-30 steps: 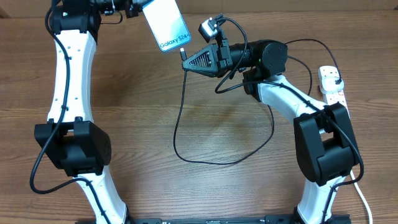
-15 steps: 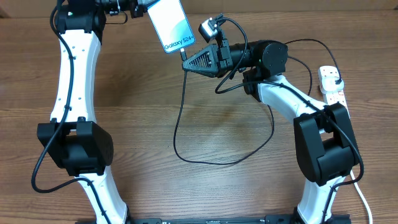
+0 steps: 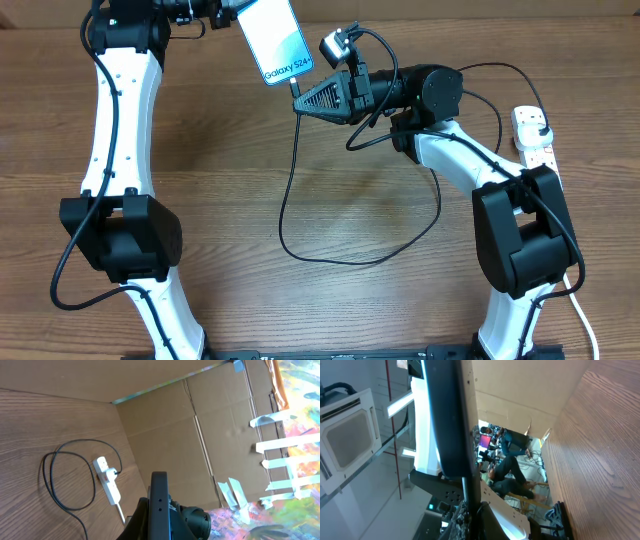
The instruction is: Plug charger to phone and switch on socket
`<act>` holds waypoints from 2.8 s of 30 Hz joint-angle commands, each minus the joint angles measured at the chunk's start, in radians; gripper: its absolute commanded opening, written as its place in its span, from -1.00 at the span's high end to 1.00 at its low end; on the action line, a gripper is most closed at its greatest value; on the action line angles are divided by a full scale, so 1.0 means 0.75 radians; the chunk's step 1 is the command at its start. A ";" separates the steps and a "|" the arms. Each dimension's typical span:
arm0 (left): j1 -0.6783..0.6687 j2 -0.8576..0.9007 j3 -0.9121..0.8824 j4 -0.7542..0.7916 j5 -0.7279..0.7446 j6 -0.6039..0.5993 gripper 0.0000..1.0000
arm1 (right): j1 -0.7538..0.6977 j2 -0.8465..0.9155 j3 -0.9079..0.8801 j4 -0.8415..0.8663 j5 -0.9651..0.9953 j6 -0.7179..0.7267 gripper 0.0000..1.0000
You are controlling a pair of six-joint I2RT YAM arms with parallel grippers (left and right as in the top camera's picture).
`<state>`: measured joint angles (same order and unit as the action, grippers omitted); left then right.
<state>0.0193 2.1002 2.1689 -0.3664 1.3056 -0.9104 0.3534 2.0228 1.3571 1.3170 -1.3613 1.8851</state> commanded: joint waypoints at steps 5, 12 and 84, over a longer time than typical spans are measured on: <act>-0.015 0.005 0.019 0.006 0.054 -0.018 0.92 | -0.002 -0.011 0.017 0.010 0.009 -0.002 0.93; -0.027 0.005 0.019 0.007 0.074 -0.018 0.92 | -0.002 -0.011 0.017 0.010 0.009 -0.002 0.93; 0.085 0.005 0.019 0.005 0.310 0.228 0.92 | -0.013 -0.011 0.017 0.087 0.019 -0.079 -1.00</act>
<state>0.0311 2.1021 2.1689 -0.3626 1.5116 -0.7509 0.3466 2.0228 1.3567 1.3689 -1.3560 1.8305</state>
